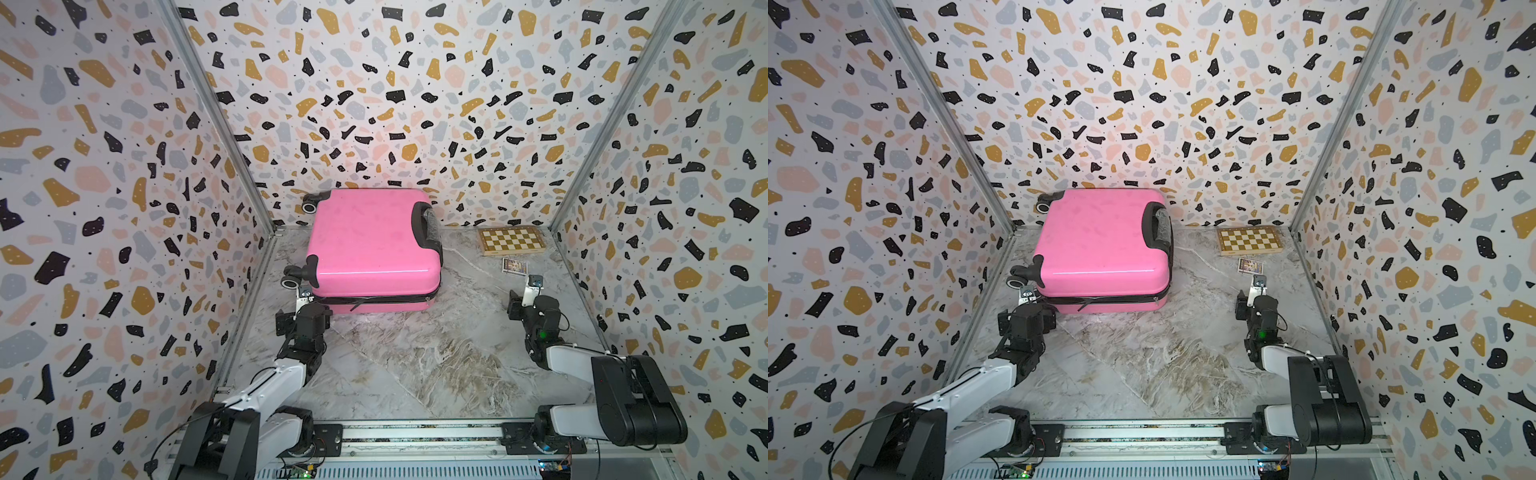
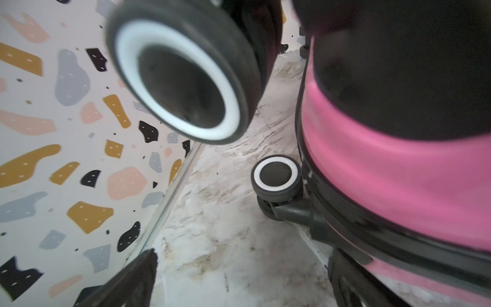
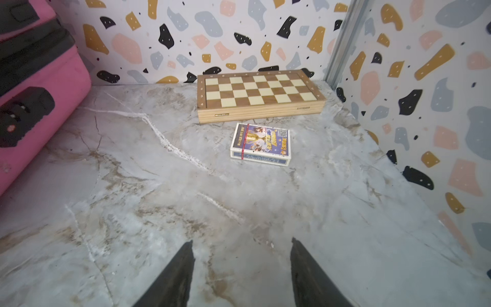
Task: Close the suitcase zippers
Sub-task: Reset both arms
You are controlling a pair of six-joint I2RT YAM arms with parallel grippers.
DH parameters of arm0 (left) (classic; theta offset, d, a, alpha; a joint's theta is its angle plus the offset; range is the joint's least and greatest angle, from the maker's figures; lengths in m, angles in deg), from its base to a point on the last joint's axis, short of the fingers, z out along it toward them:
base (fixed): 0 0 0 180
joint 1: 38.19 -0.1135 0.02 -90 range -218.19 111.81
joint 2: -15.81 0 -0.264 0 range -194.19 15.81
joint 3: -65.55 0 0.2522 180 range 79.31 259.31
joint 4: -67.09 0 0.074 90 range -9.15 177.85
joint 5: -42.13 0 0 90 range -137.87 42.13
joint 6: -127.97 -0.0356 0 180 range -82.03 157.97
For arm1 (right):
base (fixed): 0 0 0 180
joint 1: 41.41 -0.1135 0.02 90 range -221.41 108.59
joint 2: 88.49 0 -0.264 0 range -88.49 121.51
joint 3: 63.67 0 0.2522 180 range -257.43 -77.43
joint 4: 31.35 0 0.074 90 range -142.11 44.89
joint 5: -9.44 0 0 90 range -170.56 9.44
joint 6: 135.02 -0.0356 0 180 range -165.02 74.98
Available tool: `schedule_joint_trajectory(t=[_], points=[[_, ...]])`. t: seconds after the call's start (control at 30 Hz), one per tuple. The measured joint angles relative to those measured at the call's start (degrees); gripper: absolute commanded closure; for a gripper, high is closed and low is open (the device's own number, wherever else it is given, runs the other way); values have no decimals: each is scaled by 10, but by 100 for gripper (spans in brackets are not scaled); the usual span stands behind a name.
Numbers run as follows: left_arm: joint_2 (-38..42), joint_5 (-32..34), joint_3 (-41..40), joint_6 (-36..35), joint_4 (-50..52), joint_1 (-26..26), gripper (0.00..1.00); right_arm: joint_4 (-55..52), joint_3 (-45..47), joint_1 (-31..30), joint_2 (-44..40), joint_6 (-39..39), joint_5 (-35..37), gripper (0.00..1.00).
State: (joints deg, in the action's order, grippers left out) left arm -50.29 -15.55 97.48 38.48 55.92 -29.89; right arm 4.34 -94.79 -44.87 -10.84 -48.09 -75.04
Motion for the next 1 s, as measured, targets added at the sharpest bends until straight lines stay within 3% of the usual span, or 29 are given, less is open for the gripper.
schedule_joint_trajectory(t=[0.2, 0.23, 0.3, 0.37, 0.53, 1.0], points=[[-76, -131, 0, -3, -62, -61, 0, 122, 58, 2, 47, 12, -25, 32], [-91, -148, -4, -3, -81, -68, 0, 132, 58, 3, 59, 12, -28, 28], [-136, -161, -26, 2, -168, -77, 0, 143, 58, 3, 70, 15, -31, 0], [-165, -176, -51, 4, -232, -83, 0, 151, 57, 2, 71, 19, -30, 0], [-160, -221, -59, 1, -239, -79, 0, 168, 57, -4, 71, 22, -25, 0], [-165, -220, -56, 6, -246, -78, 0, 171, 57, -9, 71, 27, -20, 0]])
